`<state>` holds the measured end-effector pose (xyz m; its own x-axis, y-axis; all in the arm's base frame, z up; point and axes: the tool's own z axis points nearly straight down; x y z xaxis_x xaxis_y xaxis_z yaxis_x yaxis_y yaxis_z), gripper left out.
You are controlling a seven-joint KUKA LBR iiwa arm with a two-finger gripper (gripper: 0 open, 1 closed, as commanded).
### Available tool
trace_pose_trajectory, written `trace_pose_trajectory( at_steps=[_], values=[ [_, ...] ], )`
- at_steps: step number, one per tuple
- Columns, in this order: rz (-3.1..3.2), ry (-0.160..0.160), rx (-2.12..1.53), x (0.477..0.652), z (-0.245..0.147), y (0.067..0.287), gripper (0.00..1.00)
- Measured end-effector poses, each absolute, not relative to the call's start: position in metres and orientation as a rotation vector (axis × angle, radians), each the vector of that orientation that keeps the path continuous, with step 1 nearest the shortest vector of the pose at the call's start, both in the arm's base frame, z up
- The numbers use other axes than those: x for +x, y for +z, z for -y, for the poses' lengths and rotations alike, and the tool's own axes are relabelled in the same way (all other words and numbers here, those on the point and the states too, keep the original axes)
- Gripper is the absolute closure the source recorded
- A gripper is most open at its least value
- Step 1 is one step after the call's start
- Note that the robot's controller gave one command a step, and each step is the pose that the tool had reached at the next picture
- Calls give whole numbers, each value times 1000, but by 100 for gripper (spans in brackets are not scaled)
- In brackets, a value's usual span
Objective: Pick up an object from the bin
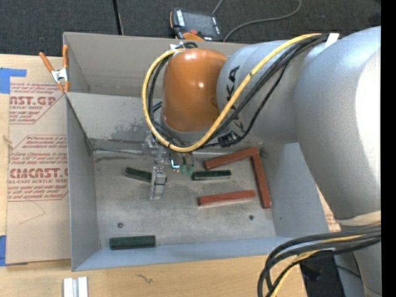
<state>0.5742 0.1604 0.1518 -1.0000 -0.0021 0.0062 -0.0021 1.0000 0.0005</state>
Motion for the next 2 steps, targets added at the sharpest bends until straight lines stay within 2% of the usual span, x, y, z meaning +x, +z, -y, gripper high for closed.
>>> trace_pose_trajectory(
  at_steps=[1, 2],
  values=[
    [3134, 4, 106, 588, -130, 68, 0],
    [3141, -3, 108, 590, -133, 73, 100]
  ],
)
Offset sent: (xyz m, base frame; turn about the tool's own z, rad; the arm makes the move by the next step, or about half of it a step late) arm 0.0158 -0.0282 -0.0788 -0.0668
